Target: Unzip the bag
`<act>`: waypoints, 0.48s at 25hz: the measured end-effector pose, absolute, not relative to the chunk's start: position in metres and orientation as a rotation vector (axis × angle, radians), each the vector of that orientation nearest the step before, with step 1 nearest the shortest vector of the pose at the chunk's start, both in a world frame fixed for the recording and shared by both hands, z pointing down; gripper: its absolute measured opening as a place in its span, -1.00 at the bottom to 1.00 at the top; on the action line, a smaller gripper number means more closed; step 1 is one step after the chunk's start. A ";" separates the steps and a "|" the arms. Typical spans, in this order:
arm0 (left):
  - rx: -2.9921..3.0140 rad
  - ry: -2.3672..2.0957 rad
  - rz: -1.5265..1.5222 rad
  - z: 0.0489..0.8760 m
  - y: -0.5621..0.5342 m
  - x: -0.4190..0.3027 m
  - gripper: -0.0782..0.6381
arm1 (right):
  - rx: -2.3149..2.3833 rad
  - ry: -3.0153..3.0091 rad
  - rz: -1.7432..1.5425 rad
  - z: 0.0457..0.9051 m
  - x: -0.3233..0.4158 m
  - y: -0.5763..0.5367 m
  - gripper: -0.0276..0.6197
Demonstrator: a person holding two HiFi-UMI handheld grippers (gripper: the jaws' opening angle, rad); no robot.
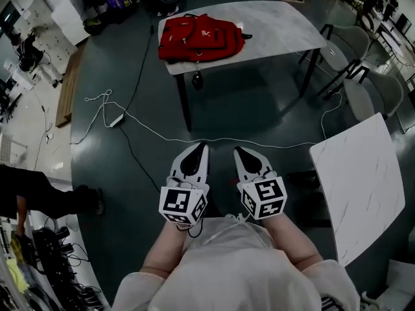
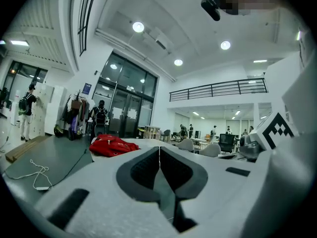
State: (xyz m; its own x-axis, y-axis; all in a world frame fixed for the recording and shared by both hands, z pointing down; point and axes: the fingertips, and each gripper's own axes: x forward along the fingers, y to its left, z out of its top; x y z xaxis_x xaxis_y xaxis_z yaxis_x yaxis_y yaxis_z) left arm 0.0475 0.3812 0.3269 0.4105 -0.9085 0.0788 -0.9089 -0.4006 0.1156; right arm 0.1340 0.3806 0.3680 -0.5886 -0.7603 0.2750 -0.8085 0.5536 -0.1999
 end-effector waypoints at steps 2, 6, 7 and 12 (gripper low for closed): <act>2.529 -1.625 0.015 0.330 0.363 0.039 -0.72 | 1.346 -2.624 0.458 0.369 0.126 0.363 -0.83; 2.533 -1.598 0.026 0.333 0.317 0.013 -0.72 | 1.384 -2.608 0.485 0.369 0.102 0.318 -0.83; 2.532 -1.590 0.020 0.333 0.304 0.006 -0.72 | 1.391 -2.603 0.497 0.370 0.095 0.306 -0.83; 2.527 -1.540 0.011 0.338 0.231 -0.033 -0.72 | 1.427 -2.565 0.516 0.373 0.060 0.238 -0.83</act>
State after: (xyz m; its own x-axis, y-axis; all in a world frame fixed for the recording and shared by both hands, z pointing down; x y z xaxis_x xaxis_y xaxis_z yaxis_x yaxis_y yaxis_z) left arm -0.0332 0.2309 0.3383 0.4628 -0.8807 0.1008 -0.8821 -0.4463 0.1508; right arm 0.0598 0.2380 0.3731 -0.5315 -0.7911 0.3027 -0.8466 0.4848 -0.2196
